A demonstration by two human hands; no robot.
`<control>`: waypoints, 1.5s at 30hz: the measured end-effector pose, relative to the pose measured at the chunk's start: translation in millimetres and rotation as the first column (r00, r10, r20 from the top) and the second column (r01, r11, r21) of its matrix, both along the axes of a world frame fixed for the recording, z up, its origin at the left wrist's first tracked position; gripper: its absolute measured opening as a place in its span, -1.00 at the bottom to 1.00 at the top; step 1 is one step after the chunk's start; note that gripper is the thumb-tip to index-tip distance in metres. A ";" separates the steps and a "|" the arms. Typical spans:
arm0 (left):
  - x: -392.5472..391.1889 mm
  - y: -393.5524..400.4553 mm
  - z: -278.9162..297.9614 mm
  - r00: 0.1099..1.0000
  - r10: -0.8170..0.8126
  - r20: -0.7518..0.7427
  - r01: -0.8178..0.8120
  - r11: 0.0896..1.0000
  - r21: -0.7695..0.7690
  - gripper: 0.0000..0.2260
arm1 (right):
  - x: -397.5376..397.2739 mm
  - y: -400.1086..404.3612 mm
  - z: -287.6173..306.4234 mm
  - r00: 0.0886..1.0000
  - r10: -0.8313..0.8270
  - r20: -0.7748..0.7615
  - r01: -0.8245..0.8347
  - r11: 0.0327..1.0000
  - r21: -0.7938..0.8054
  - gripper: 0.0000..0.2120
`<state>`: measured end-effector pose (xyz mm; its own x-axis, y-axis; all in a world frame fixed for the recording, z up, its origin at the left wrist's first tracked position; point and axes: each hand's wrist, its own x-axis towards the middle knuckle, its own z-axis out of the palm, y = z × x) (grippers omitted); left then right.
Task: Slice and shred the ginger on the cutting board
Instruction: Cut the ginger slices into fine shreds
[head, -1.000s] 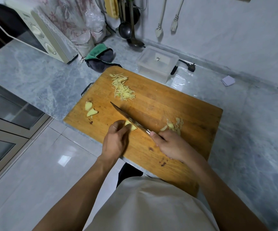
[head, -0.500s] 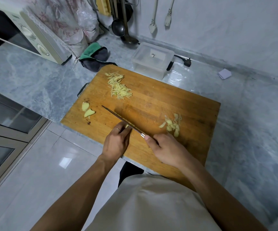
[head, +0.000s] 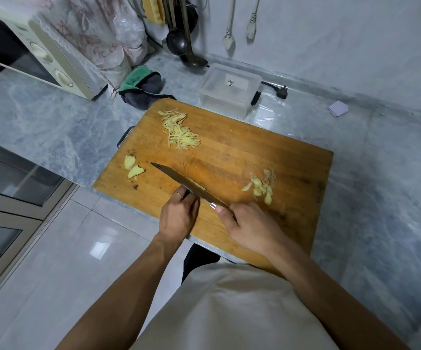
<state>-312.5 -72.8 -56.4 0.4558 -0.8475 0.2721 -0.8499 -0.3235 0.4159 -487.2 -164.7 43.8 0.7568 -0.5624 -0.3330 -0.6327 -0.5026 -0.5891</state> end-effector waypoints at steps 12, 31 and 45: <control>-8.3 -5.3 -2.5 0.994 0.089 -0.056 -0.091 0.995 -0.034 -0.94 | 2.7 -1.0 0.4 1.000 0.005 -0.016 -0.005 1.000 -0.011 -0.52; -8.2 -6.1 -8.7 0.992 0.109 -0.061 -0.113 0.992 -0.057 -0.88 | 8.1 -2.9 -2.7 0.998 0.007 -0.063 -0.004 0.999 0.043 -0.53; -8.9 -7.7 -4.6 0.993 0.103 -0.065 -0.108 0.990 -0.086 -0.70 | 8.7 -4.0 -1.6 0.991 0.074 -0.109 -0.082 0.994 -0.070 -0.56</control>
<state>-321.4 -80.5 -61.0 0.5591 -0.7675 0.3137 -0.7856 -0.3693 0.4964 -478.5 -168.7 42.2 0.7616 -0.5294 -0.3738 -0.6472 -0.5924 -0.4798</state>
